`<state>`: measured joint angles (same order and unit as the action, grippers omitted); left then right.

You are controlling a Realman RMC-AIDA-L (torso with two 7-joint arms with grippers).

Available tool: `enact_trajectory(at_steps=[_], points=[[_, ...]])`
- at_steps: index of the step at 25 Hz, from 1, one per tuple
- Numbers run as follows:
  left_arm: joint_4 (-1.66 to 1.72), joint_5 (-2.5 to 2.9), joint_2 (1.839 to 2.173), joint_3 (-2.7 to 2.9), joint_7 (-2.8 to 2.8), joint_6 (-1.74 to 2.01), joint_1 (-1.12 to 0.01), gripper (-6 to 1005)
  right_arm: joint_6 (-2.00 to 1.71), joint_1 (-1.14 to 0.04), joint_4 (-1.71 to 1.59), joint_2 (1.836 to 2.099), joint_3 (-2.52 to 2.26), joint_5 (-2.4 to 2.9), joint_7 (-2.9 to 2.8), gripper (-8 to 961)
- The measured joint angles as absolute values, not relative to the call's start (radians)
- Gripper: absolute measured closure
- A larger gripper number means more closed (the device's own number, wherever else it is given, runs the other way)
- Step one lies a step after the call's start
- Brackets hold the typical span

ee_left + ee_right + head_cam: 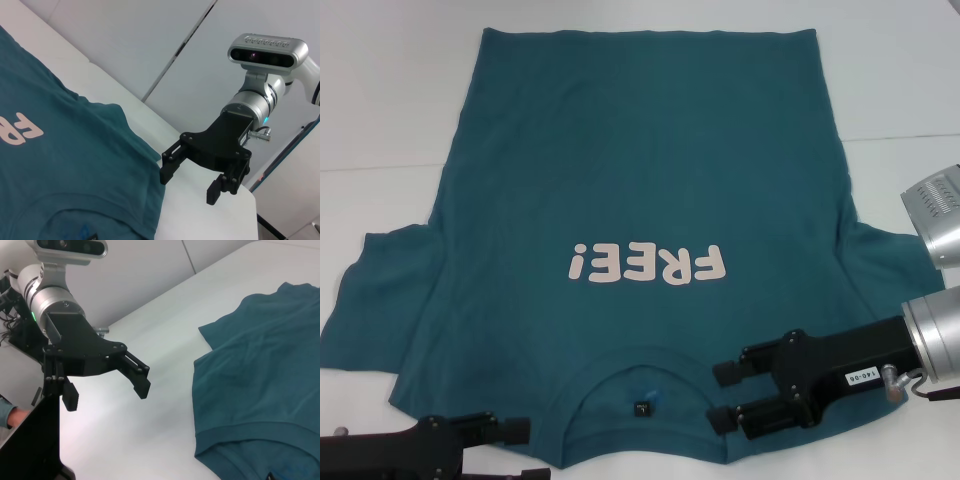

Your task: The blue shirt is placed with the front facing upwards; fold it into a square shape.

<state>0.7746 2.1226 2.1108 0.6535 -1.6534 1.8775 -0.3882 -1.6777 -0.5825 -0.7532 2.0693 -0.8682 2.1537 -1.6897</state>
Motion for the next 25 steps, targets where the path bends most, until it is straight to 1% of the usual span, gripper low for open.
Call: enact_trajectory(at_steps=[20, 25], points=[[0.775, 2.12, 2.11, 0.638, -1.68, 1.867, -0.388, 76, -1.675, -0.581, -0.74, 2.067, -0.868, 2.153, -1.703, 220], [0.775, 2.115, 2.092, 0.576, -1.876, 1.811, -0.409, 79, -1.632, -0.59, -0.74, 2.062, -0.826, 2.149, -1.823, 220]])
